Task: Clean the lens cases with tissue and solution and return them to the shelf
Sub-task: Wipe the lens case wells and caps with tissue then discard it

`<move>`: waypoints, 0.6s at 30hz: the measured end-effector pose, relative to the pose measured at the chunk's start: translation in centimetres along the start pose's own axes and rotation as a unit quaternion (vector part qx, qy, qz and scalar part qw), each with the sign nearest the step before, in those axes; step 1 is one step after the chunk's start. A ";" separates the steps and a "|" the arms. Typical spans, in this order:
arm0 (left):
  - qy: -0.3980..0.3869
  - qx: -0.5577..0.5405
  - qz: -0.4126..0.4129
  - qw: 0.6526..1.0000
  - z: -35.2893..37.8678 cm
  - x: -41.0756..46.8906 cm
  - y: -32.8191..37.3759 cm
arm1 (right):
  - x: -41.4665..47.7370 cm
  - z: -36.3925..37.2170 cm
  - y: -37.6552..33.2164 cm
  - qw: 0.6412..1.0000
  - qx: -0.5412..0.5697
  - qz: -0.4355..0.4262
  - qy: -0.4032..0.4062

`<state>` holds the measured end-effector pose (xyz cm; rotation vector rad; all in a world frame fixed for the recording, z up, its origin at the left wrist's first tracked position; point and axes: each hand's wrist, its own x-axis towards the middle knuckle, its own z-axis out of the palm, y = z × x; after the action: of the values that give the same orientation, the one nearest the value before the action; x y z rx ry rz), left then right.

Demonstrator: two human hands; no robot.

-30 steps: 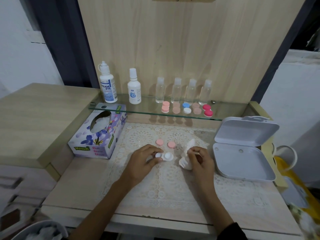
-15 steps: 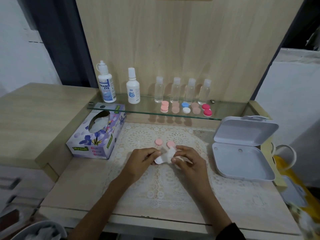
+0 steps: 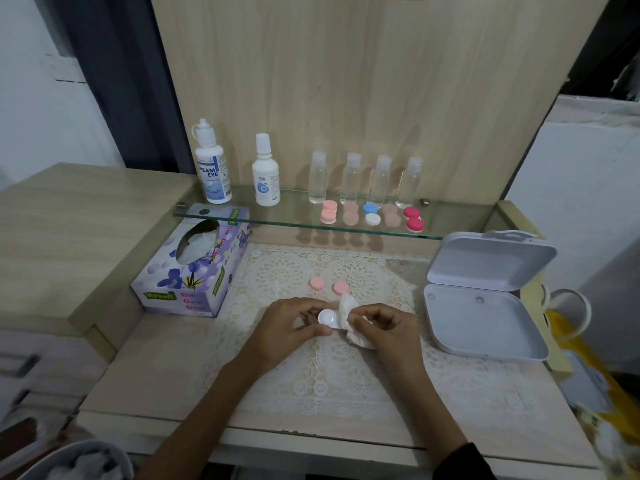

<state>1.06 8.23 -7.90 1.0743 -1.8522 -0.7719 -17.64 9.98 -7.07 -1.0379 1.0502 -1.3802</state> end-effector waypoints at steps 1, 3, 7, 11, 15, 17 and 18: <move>0.004 0.011 0.006 1.000 0.0 0.0 -0.1 | 0.0 0.0 -0.1 1.000 0.011 0.006 0.004; 0.011 0.029 0.016 0.999 0.1 0.0 -0.1 | 0.0 0.0 -0.1 0.999 0.030 0.011 0.010; 0.017 0.056 0.027 0.998 0.1 0.0 0.0 | -0.1 0.3 0.7 0.996 -0.049 -0.075 0.030; 0.031 0.069 0.025 0.997 0.1 0.0 -0.3 | -0.6 0.2 0.7 0.891 -0.328 -0.311 0.033; 0.034 0.067 0.049 0.996 0.0 -0.1 -0.3 | -0.7 0.7 1.4 0.810 -0.405 -0.420 -0.060; 0.039 0.078 0.063 0.994 0.0 -0.1 -0.3 | -0.3 0.8 2.1 0.789 -0.428 -0.435 -0.070; 0.042 0.077 0.069 0.994 -0.1 -0.1 -0.2 | -0.2 0.7 2.2 0.799 -0.419 -0.424 -0.072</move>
<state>1.23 8.22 -8.07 1.0464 -1.9157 -0.5027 -16.44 10.01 -9.01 -2.4658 1.1450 -1.4561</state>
